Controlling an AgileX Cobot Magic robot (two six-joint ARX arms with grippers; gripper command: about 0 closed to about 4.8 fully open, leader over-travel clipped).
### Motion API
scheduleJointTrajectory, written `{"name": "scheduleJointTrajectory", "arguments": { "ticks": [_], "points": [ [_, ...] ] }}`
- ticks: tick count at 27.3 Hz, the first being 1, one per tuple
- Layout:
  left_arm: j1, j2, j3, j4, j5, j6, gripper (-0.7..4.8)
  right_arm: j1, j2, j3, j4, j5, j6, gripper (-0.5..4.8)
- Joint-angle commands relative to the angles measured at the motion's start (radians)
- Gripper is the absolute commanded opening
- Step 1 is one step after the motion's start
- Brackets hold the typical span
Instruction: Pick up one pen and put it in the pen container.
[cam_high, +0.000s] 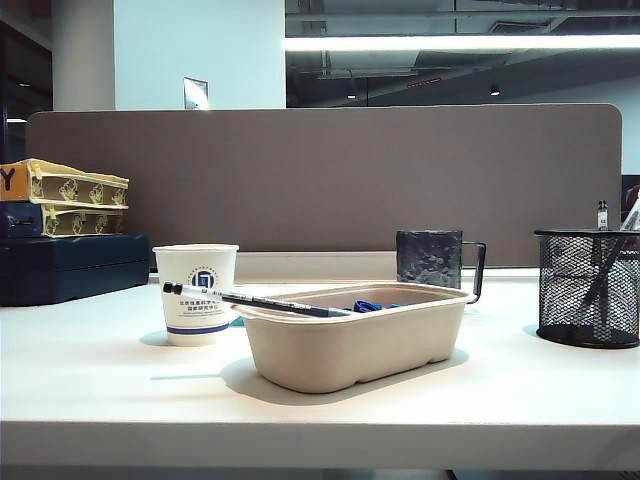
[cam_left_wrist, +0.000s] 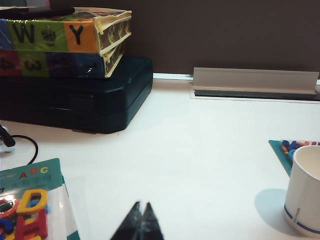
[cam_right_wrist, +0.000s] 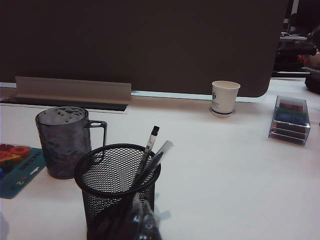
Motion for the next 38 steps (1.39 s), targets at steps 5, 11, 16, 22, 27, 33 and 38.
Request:
{"name": "scheduleJointTrajectory", "arguments": {
  "ticks": [5,11,16,22,27,33,38],
  "points": [
    [0.001,-0.001,0.003,0.010,0.005,-0.070,-0.05,0.000,-0.005,-0.002,0.047,0.002,0.060,-0.01],
    [0.001,-0.001,0.003,0.023,0.013,-0.076,-0.05,0.002,-0.005,-0.001,0.099,-0.003,0.087,-0.01],
    [0.001,-0.002,0.006,0.096,0.074,-0.108,-0.05,0.002,-0.005,0.008,0.121,-0.006,0.147,-0.01],
    [0.001,-0.001,0.095,0.117,0.119,-0.083,-0.05,0.001,-0.005,0.113,0.051,-0.006,0.153,-0.01],
    [0.001,0.003,0.152,0.086,0.170,-0.063,-0.04,0.001,-0.002,0.175,-0.018,-0.008,0.152,0.00],
    [0.001,0.051,0.196,0.081,0.255,-0.063,-0.01,0.001,0.002,0.209,-0.013,-0.031,0.117,0.04],
    [0.001,0.120,0.246,0.091,0.317,-0.059,0.30,0.000,0.005,0.230,-0.012,-0.065,0.094,0.04]
  ]
}}
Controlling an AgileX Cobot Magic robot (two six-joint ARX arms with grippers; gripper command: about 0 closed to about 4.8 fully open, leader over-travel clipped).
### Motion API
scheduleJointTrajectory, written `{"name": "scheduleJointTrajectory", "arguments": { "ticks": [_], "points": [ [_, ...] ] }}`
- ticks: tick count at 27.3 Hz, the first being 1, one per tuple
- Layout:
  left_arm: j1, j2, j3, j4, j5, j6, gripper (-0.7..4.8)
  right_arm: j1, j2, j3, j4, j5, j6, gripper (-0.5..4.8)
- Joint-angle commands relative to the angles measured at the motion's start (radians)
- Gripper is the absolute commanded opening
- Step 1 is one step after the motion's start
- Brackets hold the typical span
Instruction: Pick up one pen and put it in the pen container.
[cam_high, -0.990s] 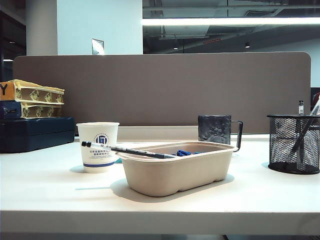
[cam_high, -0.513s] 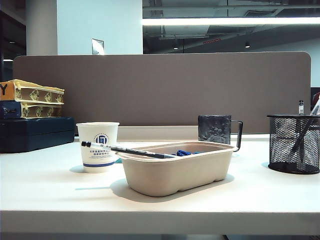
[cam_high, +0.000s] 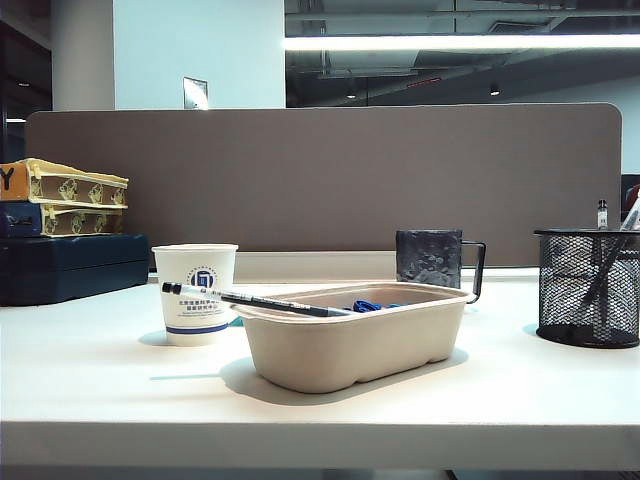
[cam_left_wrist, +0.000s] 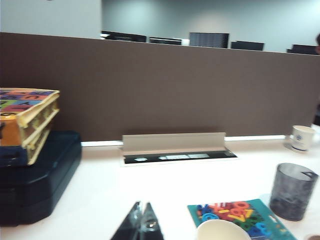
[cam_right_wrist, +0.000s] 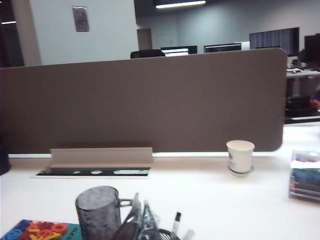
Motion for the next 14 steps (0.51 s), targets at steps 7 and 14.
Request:
{"name": "scheduleJointTrajectory", "arguments": {
  "ticks": [7,14],
  "points": [
    [0.001,0.202,0.126,0.062,0.146,0.059,0.31,0.000,0.056,0.054,0.019,-0.045,-0.051,0.14],
    [0.001,0.342,0.181,0.061,0.314,0.075,0.31,0.001,0.264,0.173,-0.007,-0.197,-0.072,0.14]
  ]
}}
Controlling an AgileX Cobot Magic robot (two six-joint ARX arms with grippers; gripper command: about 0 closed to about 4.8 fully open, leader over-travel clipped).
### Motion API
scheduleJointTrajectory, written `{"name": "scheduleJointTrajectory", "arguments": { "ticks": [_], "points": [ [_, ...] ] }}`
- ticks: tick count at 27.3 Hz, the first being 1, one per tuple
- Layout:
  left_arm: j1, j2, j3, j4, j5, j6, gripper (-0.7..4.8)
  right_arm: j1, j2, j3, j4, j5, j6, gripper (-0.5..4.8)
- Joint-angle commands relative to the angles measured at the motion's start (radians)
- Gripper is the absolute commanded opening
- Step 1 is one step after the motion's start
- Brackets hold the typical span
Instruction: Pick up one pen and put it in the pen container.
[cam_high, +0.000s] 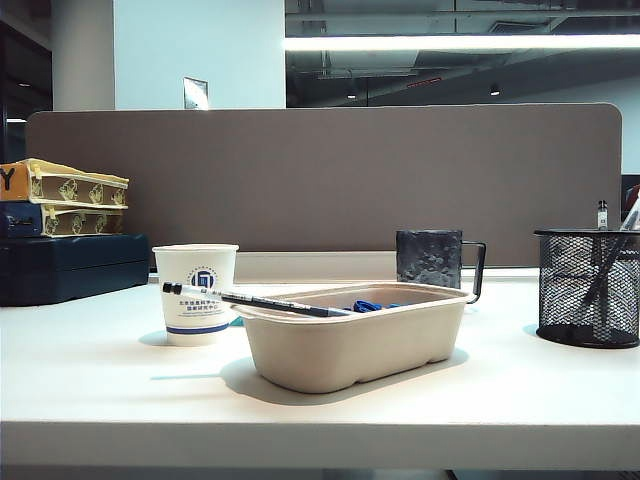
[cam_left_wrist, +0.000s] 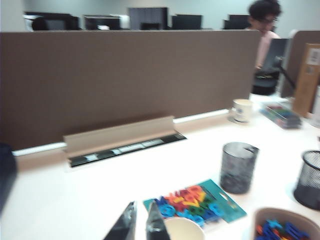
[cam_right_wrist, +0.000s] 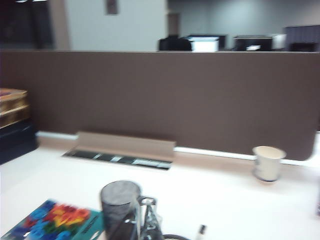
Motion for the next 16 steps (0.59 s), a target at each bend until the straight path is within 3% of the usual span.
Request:
{"name": "scheduleJointTrajectory", "arguments": {
  "ticks": [1,10,12,16],
  "points": [
    [0.000,0.042,0.018,0.013,0.081,0.005,0.31,0.000,0.089,0.056,-0.014,-0.093,-0.011,0.14],
    [-0.046,0.095,0.018,0.010,0.198,0.005,0.33,0.055,0.273,0.162,-0.021,-0.182,-0.012,0.15],
    [-0.064,0.118,0.018,0.008,0.216,0.009,0.63,0.067,0.313,0.172,-0.010,-0.209,-0.011,0.36],
    [-0.100,0.178,0.019,-0.009,0.265,0.023,0.68,0.095,0.406,0.207,-0.002,-0.298,-0.011,0.58]
  ]
}}
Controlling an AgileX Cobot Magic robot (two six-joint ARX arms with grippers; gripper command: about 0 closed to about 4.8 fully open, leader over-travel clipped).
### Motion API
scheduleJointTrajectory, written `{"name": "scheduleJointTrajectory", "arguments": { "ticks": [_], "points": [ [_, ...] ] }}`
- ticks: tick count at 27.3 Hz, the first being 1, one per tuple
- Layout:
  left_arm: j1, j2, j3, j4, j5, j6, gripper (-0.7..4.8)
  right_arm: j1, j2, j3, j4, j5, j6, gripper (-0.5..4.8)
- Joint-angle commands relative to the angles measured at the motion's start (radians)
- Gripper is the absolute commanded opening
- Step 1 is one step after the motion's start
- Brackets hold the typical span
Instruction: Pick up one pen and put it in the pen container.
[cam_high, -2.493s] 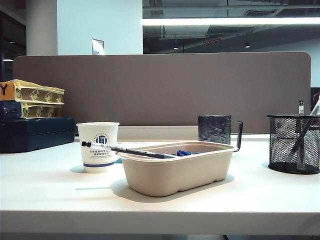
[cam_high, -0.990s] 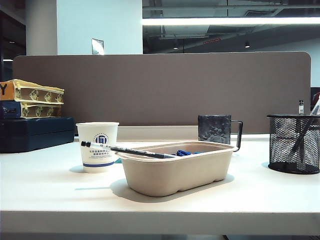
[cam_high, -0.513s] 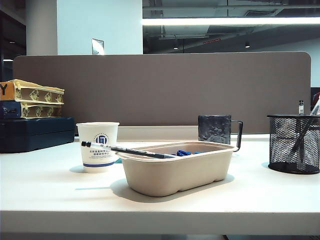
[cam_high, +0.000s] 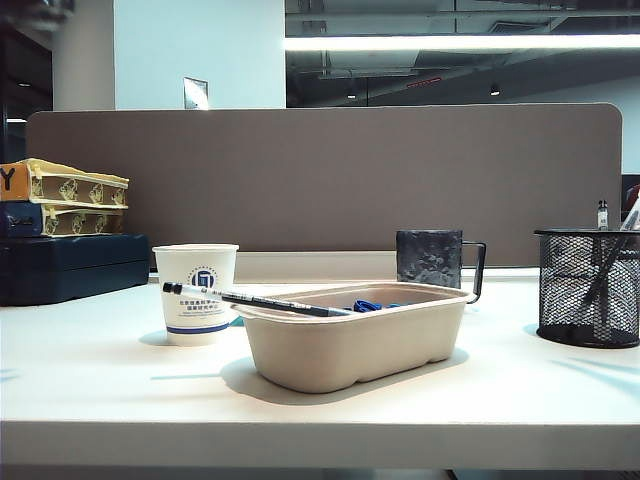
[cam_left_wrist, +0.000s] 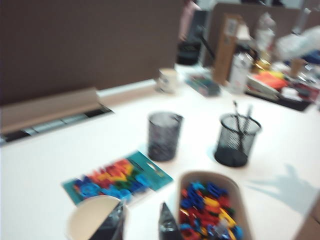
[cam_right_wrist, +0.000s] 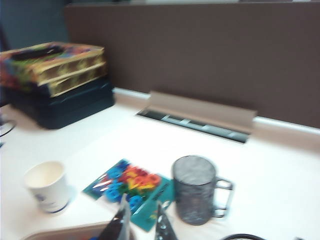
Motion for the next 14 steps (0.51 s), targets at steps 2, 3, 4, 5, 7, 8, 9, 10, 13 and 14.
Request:
{"name": "scheduleJointTrajectory", "arguments": {
  "ticks": [2,3,4,5,7,8,9,10,13,14],
  "points": [
    [-0.030,0.058,0.006,-0.019,0.059,0.019,0.68,0.029,0.085,0.044,0.020,-0.087,-0.003,0.58],
    [-0.031,0.066,0.007,-0.024,0.075,0.028,0.68,0.029,0.093,0.048,0.022,-0.104,-0.003,0.58],
    [-0.031,0.073,0.007,-0.032,0.091,0.042,0.73,0.030,0.109,0.053,0.022,-0.122,-0.003,0.58],
    [-0.037,0.078,0.008,-0.063,0.095,0.070,0.84,0.043,0.128,0.058,0.021,-0.140,-0.003,0.58],
    [-0.049,0.080,0.008,-0.101,0.090,0.115,0.85,0.062,0.150,0.060,0.020,-0.175,-0.003,0.58],
    [-0.053,0.082,0.008,-0.117,0.090,0.134,0.85,0.068,0.159,0.062,0.020,-0.188,-0.003,0.58],
    [-0.062,0.085,0.008,-0.135,0.084,0.157,0.85,0.076,0.174,0.064,0.017,-0.212,-0.003,0.58],
    [-0.068,0.088,0.008,-0.147,0.084,0.174,0.85,0.085,0.191,0.065,0.014,-0.231,-0.002,0.58],
    [-0.077,0.094,0.010,-0.202,0.063,0.240,0.88,0.109,0.230,0.066,-0.002,-0.265,-0.002,0.59],
    [-0.080,0.095,0.012,-0.223,0.052,0.257,0.90,0.116,0.242,0.067,-0.010,-0.266,-0.003,0.59]
  ]
}}
